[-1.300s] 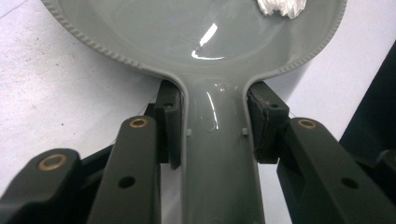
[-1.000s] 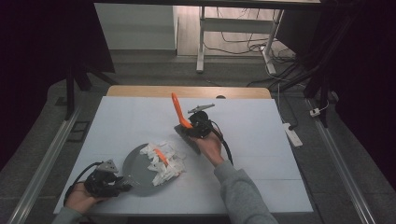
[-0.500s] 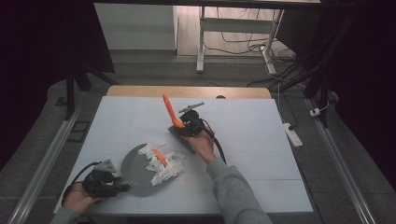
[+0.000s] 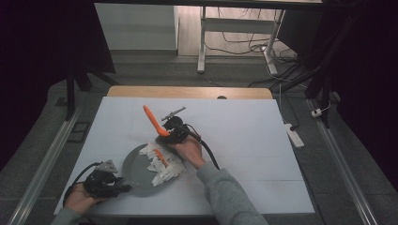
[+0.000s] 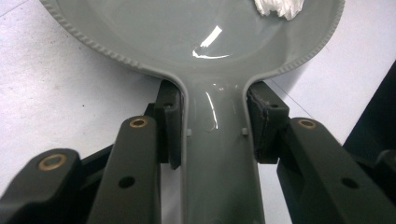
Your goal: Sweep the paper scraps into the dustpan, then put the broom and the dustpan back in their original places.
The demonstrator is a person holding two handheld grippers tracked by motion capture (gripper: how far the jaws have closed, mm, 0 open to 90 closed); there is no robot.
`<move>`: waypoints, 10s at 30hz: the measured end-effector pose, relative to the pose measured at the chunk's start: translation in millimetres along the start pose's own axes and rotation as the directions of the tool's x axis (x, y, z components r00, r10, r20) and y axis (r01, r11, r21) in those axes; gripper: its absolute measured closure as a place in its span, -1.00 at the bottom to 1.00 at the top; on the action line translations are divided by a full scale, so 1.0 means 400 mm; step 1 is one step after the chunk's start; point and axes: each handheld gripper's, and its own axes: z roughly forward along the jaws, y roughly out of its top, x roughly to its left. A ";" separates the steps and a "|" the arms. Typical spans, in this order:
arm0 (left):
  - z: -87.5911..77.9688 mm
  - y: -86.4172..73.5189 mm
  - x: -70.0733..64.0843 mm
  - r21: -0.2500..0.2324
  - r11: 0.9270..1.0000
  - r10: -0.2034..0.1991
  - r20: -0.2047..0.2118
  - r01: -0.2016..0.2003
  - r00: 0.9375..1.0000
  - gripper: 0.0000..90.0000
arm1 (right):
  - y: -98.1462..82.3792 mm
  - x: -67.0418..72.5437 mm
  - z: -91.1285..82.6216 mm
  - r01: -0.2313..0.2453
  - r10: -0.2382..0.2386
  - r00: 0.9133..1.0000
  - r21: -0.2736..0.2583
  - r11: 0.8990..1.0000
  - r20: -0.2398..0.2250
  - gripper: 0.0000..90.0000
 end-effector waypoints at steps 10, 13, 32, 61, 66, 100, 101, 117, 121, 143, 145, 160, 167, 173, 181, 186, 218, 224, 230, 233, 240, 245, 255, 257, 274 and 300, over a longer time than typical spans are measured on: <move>0.006 0.007 -0.003 0.000 1.000 0.002 -0.002 -0.002 1.000 0.37 | -0.016 0.080 -0.022 0.071 -0.072 0.990 -0.015 0.997 -0.119 0.57; 0.006 0.007 -0.004 0.000 1.000 0.003 -0.002 -0.003 1.000 0.37 | -0.012 0.085 -0.049 0.081 -0.087 0.990 -0.053 0.995 -0.113 0.56; 0.012 0.011 -0.011 0.002 1.000 0.020 0.009 -0.020 1.000 0.37 | -0.070 -0.052 -0.177 -0.056 0.061 0.998 -0.195 0.979 0.023 0.56; 0.014 0.015 -0.011 0.005 1.000 0.026 0.010 -0.026 1.000 0.37 | -0.061 0.077 -0.040 0.005 -0.016 0.993 -0.088 0.996 -0.114 0.57; 0.015 0.015 -0.012 0.004 1.000 0.028 0.010 -0.028 1.000 0.37 | -0.056 0.086 -0.074 -0.036 0.007 0.980 -0.144 0.989 -0.198 0.56; 0.021 0.023 -0.016 0.004 1.000 0.030 0.008 -0.030 1.000 0.37 | -0.087 -0.064 -0.090 -0.049 0.050 0.997 -0.022 0.999 0.063 0.57; 0.021 0.023 -0.017 0.004 1.000 0.029 0.008 -0.029 1.000 0.37 | -0.085 -0.049 -0.085 -0.032 0.032 0.998 -0.015 0.999 0.054 0.57; 0.023 0.025 -0.018 0.005 1.000 0.029 0.007 -0.029 1.000 0.37 | -0.029 0.028 -0.183 -0.012 0.002 0.999 -0.200 0.980 -0.047 0.56; 0.024 0.025 -0.018 0.004 1.000 0.029 0.009 -0.029 1.000 0.37 | -0.028 -0.023 -0.180 -0.014 0.022 0.999 -0.175 0.984 0.046 0.56; 0.026 0.025 -0.017 0.003 1.000 0.029 0.007 -0.029 1.000 0.37 | -0.030 0.108 -0.051 0.007 -0.020 0.986 -0.081 0.997 -0.164 0.57; 0.027 0.023 -0.018 0.000 1.000 0.027 0.005 -0.027 1.000 0.37 | -0.019 0.119 -0.071 0.030 -0.050 0.985 -0.119 0.992 -0.166 0.57; 0.030 0.018 -0.019 -0.016 1.000 0.027 0.002 -0.027 1.000 0.37 | -0.037 0.072 -0.166 0.062 -0.067 0.998 -0.181 0.981 -0.021 0.56; 0.031 0.018 -0.020 -0.017 1.000 0.024 0.002 -0.024 1.000 0.37 | -0.061 0.025 -0.169 0.033 -0.026 0.999 -0.162 0.986 0.048 0.56; 0.032 0.019 -0.020 -0.017 1.000 0.024 0.001 -0.024 1.000 0.37 | -0.085 0.004 -0.085 0.027 -0.024 0.997 -0.050 0.998 0.072 0.56; 0.033 0.021 -0.019 -0.017 1.000 0.022 0.003 -0.022 1.000 0.37 | -0.064 0.086 -0.050 0.031 -0.035 0.998 -0.070 0.997 -0.053 0.57; 0.033 0.020 -0.020 -0.019 1.000 0.021 -0.001 -0.021 1.000 0.37 | -0.043 0.136 -0.079 0.044 -0.060 0.991 -0.126 0.991 -0.122 0.57; 0.026 0.013 -0.012 -0.047 0.999 -0.004 0.000 0.004 1.000 0.37 | -0.111 -0.033 -0.222 -0.062 0.071 0.997 -0.231 0.971 0.030 0.56; 0.031 0.017 -0.014 -0.031 1.000 0.005 -0.001 -0.005 1.000 0.38 | -0.118 -0.049 -0.152 -0.082 0.091 0.995 -0.158 0.984 0.050 0.56; 0.033 0.020 -0.014 -0.027 1.000 0.009 -0.004 -0.009 1.000 0.38 | -0.102 -0.015 -0.079 -0.102 0.102 0.995 -0.128 0.987 -0.006 0.57; 0.033 0.021 -0.015 -0.026 1.000 0.010 -0.008 -0.011 1.000 0.38 | -0.086 0.028 -0.051 -0.094 0.088 0.995 -0.122 0.988 -0.054 0.57; 0.035 0.015 -0.016 -0.039 0.999 0.007 -0.009 -0.007 1.000 0.38 | -0.047 0.117 -0.052 -0.096 0.064 0.980 -0.169 0.981 -0.190 0.57; 0.035 0.012 -0.016 -0.047 0.999 0.008 -0.009 -0.009 1.000 0.38 | -0.032 0.116 -0.105 -0.050 0.018 0.991 -0.239 0.970 -0.132 0.57; 0.030 0.010 -0.016 -0.089 0.996 0.006 -0.005 -0.007 1.000 0.38 | -0.038 0.062 -0.193 -0.058 0.035 0.997 -0.337 0.940 -0.072 0.57; 0.029 0.009 -0.015 -0.090 0.996 0.005 -0.006 -0.005 1.000 0.38 | -0.041 0.055 -0.206 -0.063 0.042 0.997 -0.351 0.934 -0.067 0.57; 0.006 0.012 -0.014 -0.148 0.987 -0.074 -0.050 0.066 0.996 0.37 | -0.191 -0.075 -0.340 -0.123 0.138 0.990 -0.339 0.933 0.021 0.57; 0.002 0.038 -0.006 -0.261 0.902 -0.397 -0.189 0.344 0.898 0.37 | -0.391 -0.103 -0.479 -0.192 0.190 0.981 -0.269 0.944 -0.034 0.56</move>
